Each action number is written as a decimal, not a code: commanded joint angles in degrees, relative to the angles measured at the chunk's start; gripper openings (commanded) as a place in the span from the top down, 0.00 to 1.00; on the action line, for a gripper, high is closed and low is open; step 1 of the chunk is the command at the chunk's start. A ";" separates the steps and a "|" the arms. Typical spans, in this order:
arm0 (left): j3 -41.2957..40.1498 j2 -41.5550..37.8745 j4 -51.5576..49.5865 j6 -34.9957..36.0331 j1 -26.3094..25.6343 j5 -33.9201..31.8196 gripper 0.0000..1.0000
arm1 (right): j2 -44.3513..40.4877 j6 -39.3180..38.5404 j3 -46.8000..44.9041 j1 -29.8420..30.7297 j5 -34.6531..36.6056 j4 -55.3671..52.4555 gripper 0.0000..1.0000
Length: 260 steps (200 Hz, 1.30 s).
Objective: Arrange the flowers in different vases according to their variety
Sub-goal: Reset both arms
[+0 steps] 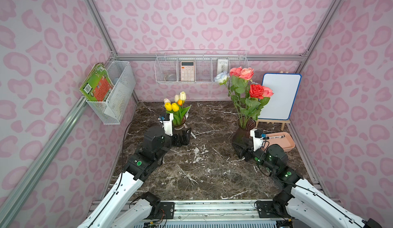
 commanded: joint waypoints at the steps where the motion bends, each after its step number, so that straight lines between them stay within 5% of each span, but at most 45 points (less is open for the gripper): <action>1: -1.70 -3.99 -4.39 -3.53 -0.55 0.85 0.01 | -0.52 -2.31 1.55 0.09 -0.92 -1.21 0.01; 81: -13.66 -21.15 -14.49 -9.34 -0.78 -10.61 0.01 | -13.79 -9.17 -1.00 0.21 13.75 -10.07 0.01; 135: -19.61 -15.92 -7.12 -4.99 -0.36 -23.68 0.01 | -9.61 -12.15 -1.81 -2.10 22.67 -9.66 0.01; 224: -22.02 -3.60 5.19 0.72 15.57 -24.48 0.01 | -8.64 -10.48 -7.21 -34.76 8.50 -1.43 0.01; 260: -22.04 5.45 13.76 4.73 23.60 -21.52 0.01 | -2.32 -9.57 -10.41 -39.66 8.10 11.69 0.01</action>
